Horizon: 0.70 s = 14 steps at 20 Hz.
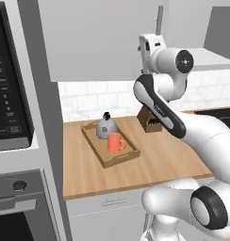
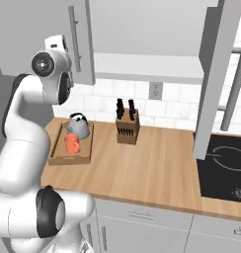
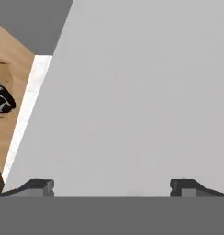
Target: Pick the kettle from the counter and place it on the tray. Then pick the mug from the cabinet and place it on the tray. Then close the cabinet doors.
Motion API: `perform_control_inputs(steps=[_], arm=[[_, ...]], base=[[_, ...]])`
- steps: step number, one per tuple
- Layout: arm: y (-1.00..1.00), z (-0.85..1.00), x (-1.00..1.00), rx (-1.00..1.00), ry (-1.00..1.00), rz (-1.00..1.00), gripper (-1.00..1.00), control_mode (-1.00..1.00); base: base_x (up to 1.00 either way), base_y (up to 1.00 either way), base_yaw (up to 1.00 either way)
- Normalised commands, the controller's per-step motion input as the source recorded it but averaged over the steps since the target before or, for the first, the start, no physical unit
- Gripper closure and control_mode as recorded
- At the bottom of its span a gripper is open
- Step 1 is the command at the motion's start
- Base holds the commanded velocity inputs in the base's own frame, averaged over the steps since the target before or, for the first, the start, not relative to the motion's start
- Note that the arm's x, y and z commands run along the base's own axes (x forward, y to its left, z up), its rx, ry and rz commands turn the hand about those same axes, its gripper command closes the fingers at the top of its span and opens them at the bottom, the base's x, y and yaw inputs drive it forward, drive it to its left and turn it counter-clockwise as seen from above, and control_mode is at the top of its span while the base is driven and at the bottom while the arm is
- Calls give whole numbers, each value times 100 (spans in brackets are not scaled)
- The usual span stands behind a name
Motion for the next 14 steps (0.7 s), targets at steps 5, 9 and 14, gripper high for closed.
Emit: perform_control_inputs(steps=[5,9,14], arm=[[-7,-29,78,-8,2,-5,-100,-100],[-3,-25,48,-2,5,0,-100,-100],[-2,-21,36,0,8,0,-100,-100]], base=[[0,0,0],[0,0,0],[0,0,0]])
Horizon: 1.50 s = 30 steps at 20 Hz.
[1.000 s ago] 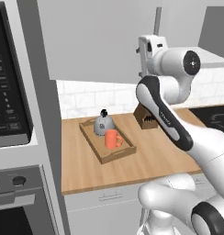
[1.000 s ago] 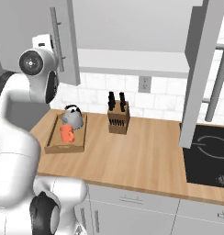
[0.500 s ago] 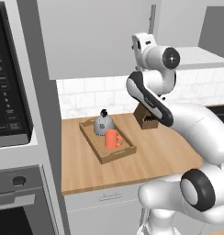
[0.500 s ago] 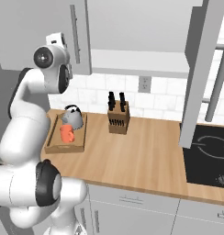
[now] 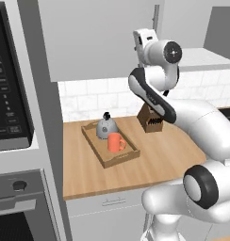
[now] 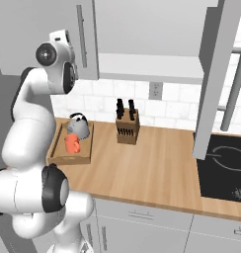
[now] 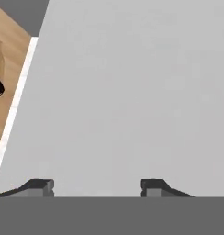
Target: Pick the kettle from the counter and place it on the tray. Then pick the mug from the cabinet and place it on the tray. Then close the cabinet doors.
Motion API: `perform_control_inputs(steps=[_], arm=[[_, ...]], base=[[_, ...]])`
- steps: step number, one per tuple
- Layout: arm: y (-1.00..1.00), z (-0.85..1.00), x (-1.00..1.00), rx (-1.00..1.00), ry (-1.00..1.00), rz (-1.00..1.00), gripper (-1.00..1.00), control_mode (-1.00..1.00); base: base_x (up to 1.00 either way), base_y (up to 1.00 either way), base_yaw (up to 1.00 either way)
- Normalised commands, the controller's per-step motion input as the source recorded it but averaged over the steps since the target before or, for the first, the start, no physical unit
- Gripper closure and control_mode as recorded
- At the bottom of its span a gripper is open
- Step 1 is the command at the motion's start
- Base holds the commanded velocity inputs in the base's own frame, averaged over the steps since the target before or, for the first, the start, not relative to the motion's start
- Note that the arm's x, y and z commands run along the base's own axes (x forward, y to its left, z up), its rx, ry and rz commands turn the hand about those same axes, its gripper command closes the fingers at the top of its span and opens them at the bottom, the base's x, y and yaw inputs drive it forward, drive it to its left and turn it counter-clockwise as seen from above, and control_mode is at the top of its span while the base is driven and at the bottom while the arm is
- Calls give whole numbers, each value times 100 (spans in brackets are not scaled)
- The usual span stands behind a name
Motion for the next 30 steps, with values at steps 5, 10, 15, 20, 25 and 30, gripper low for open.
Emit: perform_control_inputs(steps=[5,10,15,20,25,30], arm=[[0,-16,-21,0,5,0,-100,-100],[0,-4,-58,0,1,0,-100,-100],[-2,0,-74,0,0,0,-100,-100],[-14,3,-76,-3,0,0,-100,-100],[-22,2,-75,-4,0,0,-100,-100],[-15,0,-60,-9,0,0,-100,-100]], base=[[0,0,0],[0,0,0],[0,0,0],[0,0,0],[0,0,0],[0,0,0]])
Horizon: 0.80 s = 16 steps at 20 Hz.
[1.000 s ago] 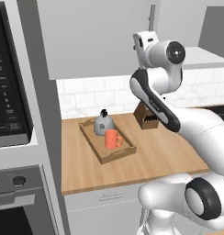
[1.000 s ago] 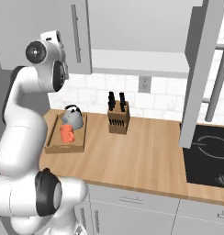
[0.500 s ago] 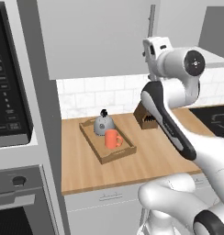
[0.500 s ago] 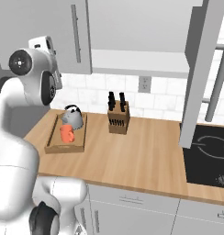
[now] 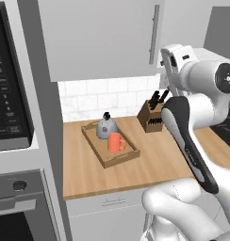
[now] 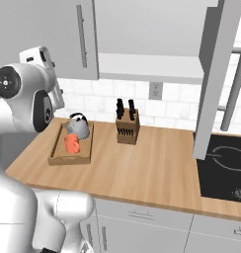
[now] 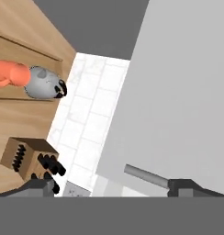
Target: Pick the kettle from the counter and place it on the tray. Then pick the mug from the cabinet and place it on the tray. Then close the cabinet doors.
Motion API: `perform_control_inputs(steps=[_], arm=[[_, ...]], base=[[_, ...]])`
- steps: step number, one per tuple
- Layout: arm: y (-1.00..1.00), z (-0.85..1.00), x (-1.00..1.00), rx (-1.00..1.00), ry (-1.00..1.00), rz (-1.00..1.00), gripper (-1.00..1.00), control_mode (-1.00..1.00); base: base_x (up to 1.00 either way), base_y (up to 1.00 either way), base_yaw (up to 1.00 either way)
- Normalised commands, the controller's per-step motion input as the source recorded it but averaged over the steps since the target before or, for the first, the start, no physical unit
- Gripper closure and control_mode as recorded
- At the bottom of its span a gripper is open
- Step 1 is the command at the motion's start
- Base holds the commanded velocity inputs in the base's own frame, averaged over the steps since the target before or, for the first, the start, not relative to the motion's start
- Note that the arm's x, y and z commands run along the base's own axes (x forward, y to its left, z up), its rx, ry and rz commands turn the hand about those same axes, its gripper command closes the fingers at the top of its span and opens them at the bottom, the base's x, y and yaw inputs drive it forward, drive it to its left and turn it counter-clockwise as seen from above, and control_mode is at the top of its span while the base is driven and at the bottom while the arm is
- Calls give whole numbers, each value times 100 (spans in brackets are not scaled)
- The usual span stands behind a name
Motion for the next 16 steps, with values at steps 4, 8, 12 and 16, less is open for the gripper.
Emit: perform_control_inputs(steps=[4,8,12,16], arm=[[-10,-1,-39,-9,9,0,-100,-100],[-20,-2,-22,-9,26,-2,-100,-100],[-35,-2,-23,-17,8,-20,-100,-100],[-62,-1,-18,-9,0,-21,-100,-100]], base=[[0,0,0],[0,0,0],[0,0,0],[0,0,0]])
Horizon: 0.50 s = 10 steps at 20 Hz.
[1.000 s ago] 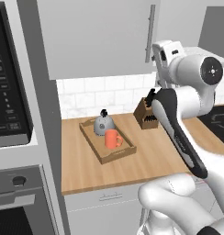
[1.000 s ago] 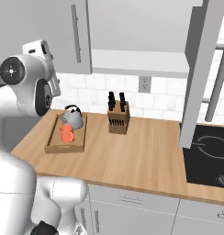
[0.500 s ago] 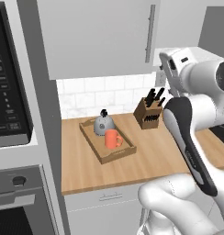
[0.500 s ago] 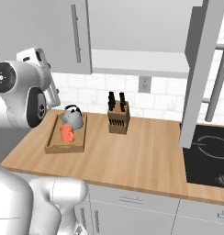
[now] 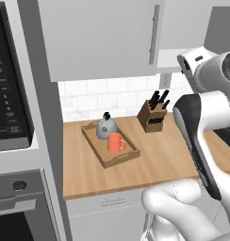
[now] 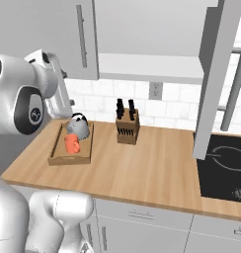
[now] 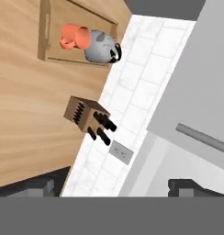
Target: Pick the kettle from the counter and place it on the tray. Then pick the mug from the cabinet and place it on the tray. Then close the cabinet doors.
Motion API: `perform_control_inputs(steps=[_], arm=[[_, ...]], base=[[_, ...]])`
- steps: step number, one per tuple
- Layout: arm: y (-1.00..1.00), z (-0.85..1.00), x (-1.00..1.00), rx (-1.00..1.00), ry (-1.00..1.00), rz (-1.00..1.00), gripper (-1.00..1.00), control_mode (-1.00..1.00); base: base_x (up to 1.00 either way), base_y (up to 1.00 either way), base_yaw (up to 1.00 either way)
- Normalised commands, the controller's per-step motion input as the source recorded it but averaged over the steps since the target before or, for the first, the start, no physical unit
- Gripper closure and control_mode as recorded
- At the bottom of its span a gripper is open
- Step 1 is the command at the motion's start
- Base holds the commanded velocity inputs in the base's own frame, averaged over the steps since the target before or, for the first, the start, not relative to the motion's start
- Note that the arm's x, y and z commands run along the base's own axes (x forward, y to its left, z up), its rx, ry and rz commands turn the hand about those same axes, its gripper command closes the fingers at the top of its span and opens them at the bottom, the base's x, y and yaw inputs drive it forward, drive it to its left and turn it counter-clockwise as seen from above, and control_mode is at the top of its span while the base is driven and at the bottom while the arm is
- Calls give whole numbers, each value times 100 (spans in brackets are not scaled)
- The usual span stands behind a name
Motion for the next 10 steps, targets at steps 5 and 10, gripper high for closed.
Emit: perform_control_inputs(steps=[5,10], arm=[[-74,0,-21,0,-7,-20,-100,-100],[-85,0,-11,0,-10,-20,-100,-100]], base=[[0,0,0],[0,0,0]])
